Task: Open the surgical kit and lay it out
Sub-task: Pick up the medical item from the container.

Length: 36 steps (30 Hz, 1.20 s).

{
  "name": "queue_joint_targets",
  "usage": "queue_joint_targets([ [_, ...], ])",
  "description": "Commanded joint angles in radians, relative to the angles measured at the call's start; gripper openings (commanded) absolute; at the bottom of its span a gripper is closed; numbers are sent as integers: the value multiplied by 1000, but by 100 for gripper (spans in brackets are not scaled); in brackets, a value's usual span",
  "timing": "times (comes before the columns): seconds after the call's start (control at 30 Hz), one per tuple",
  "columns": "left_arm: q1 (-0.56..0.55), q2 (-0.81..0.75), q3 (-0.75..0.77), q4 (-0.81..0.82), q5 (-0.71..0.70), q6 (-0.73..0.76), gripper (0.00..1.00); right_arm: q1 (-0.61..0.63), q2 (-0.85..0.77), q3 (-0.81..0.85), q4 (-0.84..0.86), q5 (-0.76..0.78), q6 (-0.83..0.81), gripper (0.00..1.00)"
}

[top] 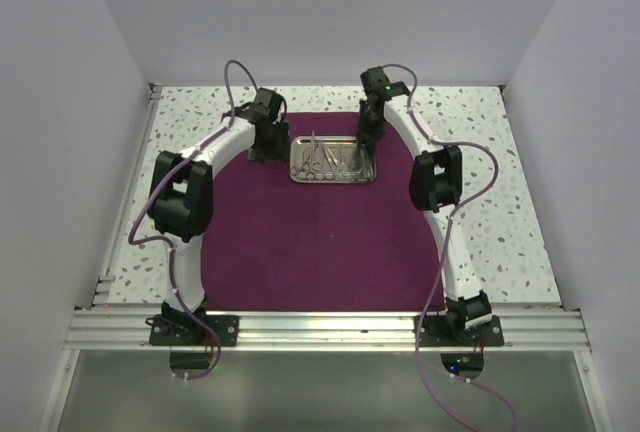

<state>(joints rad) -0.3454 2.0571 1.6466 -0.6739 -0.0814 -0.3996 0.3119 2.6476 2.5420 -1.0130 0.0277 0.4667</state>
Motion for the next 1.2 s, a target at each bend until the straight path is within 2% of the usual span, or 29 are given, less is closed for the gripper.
queue_joint_targets([
  [0.0, 6, -49, 10, 2, -1, 24, 65, 1, 31, 57, 28, 40, -20, 29],
  [0.37, 40, -40, -8, 11, 15, 19, 64, 46, 80, 75, 4, 113, -63, 24],
  [0.47, 55, -40, -16, 11, 23, 18, 64, 50, 98, 74, -4, 123, -69, 19],
  [0.57, 69, -45, -30, 19, 31, 16, 64, 58, 112, 61, -16, 138, -74, 2],
  [0.6, 77, -45, -34, 22, 37, 16, 64, 59, 117, 61, -21, 140, -74, 0],
  [0.87, 101, -40, -44, 28, 61, 10, 63, 56, 85, 84, -9, 141, -85, 0],
  [1.0, 106, -40, -44, 28, 71, 5, 62, 44, -38, 69, 68, 45, -88, 0],
  [1.17, 117, -34, -31, 30, 77, -4, 62, 35, -175, 32, 106, 20, -79, 0],
])
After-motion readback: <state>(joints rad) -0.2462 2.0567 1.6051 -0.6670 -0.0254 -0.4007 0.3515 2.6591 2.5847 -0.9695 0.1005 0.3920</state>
